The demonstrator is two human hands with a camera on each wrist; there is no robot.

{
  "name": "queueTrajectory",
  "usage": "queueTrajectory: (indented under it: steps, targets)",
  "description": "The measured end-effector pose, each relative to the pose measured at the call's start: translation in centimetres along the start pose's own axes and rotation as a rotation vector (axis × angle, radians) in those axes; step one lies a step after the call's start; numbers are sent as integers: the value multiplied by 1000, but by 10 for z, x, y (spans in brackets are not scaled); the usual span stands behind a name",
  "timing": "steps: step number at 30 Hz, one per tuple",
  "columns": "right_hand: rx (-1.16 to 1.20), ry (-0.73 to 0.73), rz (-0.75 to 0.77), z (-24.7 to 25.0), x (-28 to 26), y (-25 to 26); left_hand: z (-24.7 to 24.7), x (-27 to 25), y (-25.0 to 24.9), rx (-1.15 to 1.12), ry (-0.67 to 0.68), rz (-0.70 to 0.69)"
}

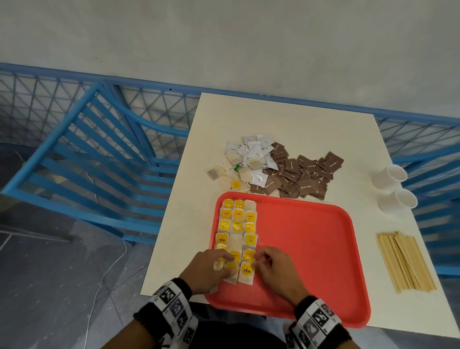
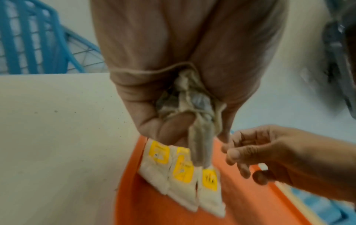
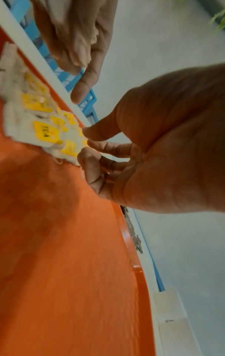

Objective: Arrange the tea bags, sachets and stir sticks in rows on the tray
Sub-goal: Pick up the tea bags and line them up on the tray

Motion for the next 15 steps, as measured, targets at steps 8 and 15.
queueTrajectory:
  steps: [8, 15]
  targets:
    - [136, 66, 404, 27, -10, 117, 40, -13, -28, -1237, 91, 72]
    - [-94, 170, 426, 18, -19, 137, 43, -9, -49, -1223, -53, 40]
Point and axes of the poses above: each hand's wrist, its own x-axis towards the middle knuckle, its own z-axis out of the back of the hand, y = z × x, the point moved 3 cm from there along x, towards the middle knuckle, and after that the axes turned 12 degrees about x, right-handed, at the moved point
